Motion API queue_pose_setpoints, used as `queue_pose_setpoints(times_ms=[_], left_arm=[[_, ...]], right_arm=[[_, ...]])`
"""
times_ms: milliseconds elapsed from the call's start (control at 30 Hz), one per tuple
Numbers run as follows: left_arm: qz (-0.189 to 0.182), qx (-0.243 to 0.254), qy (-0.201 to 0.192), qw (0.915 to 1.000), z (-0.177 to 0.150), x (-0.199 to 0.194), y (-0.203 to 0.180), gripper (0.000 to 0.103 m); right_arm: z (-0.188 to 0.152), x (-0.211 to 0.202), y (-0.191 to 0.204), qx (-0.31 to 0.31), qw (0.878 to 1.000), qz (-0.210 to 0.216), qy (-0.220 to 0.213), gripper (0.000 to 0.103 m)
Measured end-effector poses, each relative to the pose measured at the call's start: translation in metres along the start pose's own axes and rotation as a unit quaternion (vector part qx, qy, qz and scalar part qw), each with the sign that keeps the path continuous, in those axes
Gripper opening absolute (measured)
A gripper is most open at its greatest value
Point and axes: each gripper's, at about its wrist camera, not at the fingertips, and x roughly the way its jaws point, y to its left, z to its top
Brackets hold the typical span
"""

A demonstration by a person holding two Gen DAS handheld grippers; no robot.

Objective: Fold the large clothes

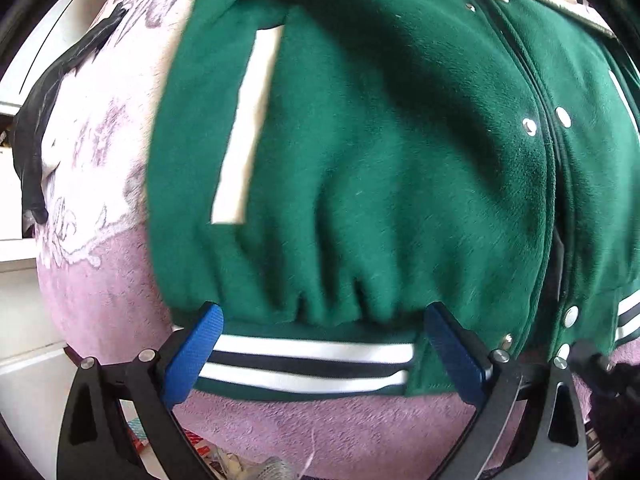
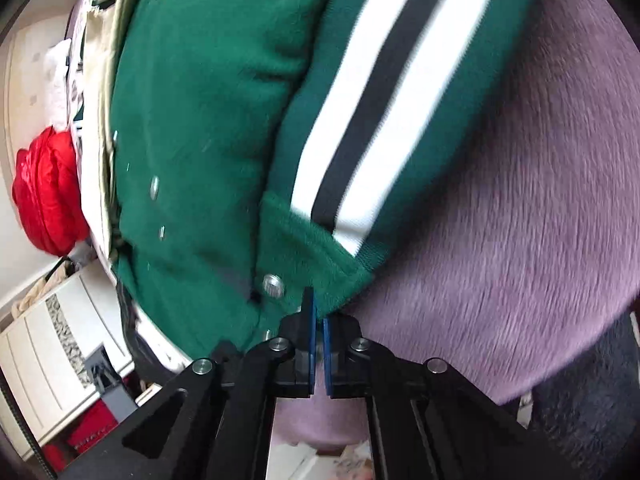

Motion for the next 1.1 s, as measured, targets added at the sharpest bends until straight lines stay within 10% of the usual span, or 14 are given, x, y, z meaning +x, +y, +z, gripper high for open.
queue_pose_setpoints(times_ms=[200, 367, 500, 600, 867, 1100], left_arm=[[0.000, -0.017, -0.007, 0.9998, -0.020, -0.007, 0.044, 0.103], [0.011, -0.035, -0.014, 0.9992, -0.024, -0.016, 0.079, 0.103], [0.005, -0.037, -0.050, 0.9981, -0.007, -0.043, 0.069, 0.103], [-0.025, -0.022, -0.069, 0.9970, 0.015, -0.064, 0.026, 0.103], [-0.012, 0.027, -0.076, 0.9967, 0.102, -0.061, -0.121, 0.103], [0.048, -0.002, -0.022, 0.9986, 0.128, -0.008, -0.142, 0.103]], right_arm=[[-0.003, 0.024, 0.023, -0.042, 0.998, -0.047, 0.013, 0.003], [0.005, 0.038, 0.037, -0.058, 0.986, -0.082, 0.131, 0.010], [0.001, -0.006, 0.079, -0.123, 0.980, -0.100, 0.122, 0.058], [0.027, -0.064, 0.103, -0.163, 0.976, -0.114, 0.086, 0.058], [0.179, -0.139, 0.186, -0.264, 0.941, -0.206, -0.044, 0.058], [0.327, -0.094, 0.245, -0.375, 0.886, -0.270, -0.030, 0.058]])
